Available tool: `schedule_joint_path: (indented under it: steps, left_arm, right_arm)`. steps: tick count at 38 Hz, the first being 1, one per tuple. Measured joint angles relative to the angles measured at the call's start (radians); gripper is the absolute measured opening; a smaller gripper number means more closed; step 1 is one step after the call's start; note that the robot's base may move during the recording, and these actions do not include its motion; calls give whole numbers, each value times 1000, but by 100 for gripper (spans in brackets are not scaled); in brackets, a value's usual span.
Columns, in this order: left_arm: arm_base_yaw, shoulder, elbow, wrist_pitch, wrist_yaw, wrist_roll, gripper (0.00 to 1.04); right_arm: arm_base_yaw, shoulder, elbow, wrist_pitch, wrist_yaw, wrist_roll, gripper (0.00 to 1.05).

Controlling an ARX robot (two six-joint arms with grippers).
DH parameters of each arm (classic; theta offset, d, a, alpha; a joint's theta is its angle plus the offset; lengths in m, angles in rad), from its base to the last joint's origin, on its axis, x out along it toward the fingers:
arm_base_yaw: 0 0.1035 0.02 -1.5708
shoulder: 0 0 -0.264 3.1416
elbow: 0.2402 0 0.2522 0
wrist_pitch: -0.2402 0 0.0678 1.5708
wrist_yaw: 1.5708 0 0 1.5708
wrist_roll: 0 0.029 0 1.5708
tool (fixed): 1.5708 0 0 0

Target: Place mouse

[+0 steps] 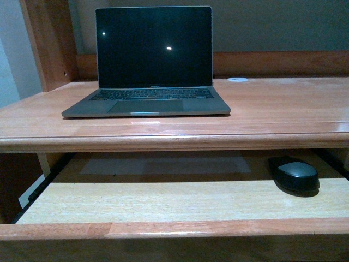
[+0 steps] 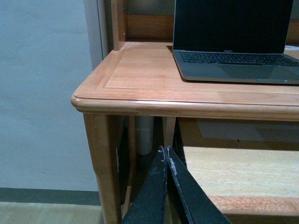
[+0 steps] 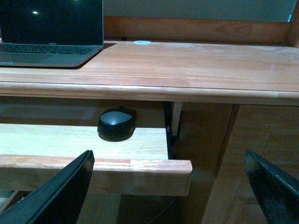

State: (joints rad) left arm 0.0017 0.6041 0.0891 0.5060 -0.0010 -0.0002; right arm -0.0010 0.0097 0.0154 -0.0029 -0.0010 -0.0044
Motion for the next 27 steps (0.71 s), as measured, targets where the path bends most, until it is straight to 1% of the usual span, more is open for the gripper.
schedule_joint_path:
  steps: [20,23,24,27]
  left_arm:
    - [0,-171,-50,-117,0,0,2]
    - [0,-187,-80,-80,0,0,2]
    - [0,-199,-80,-116,0,0,2]
    - [0,-244,-80,-150,0,0,2]
  right_arm:
    - [0,0,0,0,0,0,98]
    - [0,0,0,0,0,0,98]
    - [0,0,0,0,0,0,98]
    - [0,0,0,0,0,0,98]
